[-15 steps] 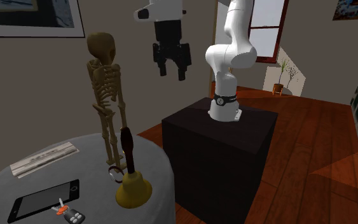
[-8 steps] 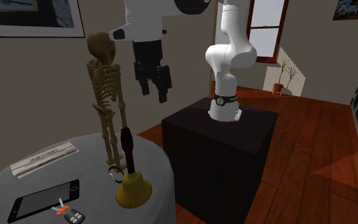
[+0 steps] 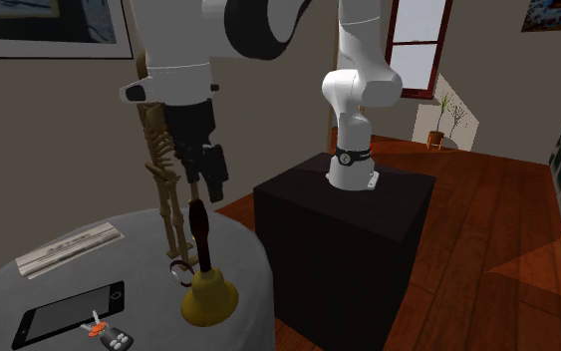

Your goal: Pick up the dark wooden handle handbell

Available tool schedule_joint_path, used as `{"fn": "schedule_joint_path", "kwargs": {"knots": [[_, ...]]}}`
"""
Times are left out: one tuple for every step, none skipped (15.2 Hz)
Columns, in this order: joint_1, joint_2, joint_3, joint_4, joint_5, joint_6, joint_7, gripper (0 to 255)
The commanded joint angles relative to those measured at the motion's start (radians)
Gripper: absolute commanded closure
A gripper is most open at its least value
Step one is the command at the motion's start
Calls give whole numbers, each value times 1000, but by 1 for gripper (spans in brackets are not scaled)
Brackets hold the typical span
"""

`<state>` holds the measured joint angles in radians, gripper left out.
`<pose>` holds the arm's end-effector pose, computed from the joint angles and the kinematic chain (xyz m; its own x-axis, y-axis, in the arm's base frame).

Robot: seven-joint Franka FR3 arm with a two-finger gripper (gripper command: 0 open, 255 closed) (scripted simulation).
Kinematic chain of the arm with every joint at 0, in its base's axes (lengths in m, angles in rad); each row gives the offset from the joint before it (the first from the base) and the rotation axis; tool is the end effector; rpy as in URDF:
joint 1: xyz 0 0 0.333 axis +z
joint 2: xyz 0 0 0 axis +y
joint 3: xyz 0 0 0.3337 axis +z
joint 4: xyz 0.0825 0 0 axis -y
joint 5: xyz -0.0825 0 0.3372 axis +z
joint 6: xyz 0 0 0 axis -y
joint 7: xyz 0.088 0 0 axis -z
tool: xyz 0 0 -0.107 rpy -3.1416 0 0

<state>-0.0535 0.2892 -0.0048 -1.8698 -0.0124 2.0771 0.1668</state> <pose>0.5785 -0.0342 0.3970 0.9730 -0.2171 -0.0788 -0.2157 -0.9761 0.0251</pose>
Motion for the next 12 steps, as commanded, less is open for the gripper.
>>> {"fn": "schedule_joint_path", "kwargs": {"knots": [[0,34,-1,21,-1,14,2,0],[0,41,-1,16,-1,25,2,0],[0,47,-1,11,-1,37,2,0],[0,54,-1,6,-1,48,2,0],[0,61,-1,2,-1,59,2,0],[0,68,-1,-2,-2,71,2,0],[0,79,-1,-9,-2,88,3,0],[0,79,-1,-9,-2,88,3,0],[0,79,-1,-9,-2,88,3,0],[0,76,-1,-12,-2,88,2,255],[0,75,-1,-13,-2,89,2,255],[0,75,-1,-14,-2,89,2,255]]}}
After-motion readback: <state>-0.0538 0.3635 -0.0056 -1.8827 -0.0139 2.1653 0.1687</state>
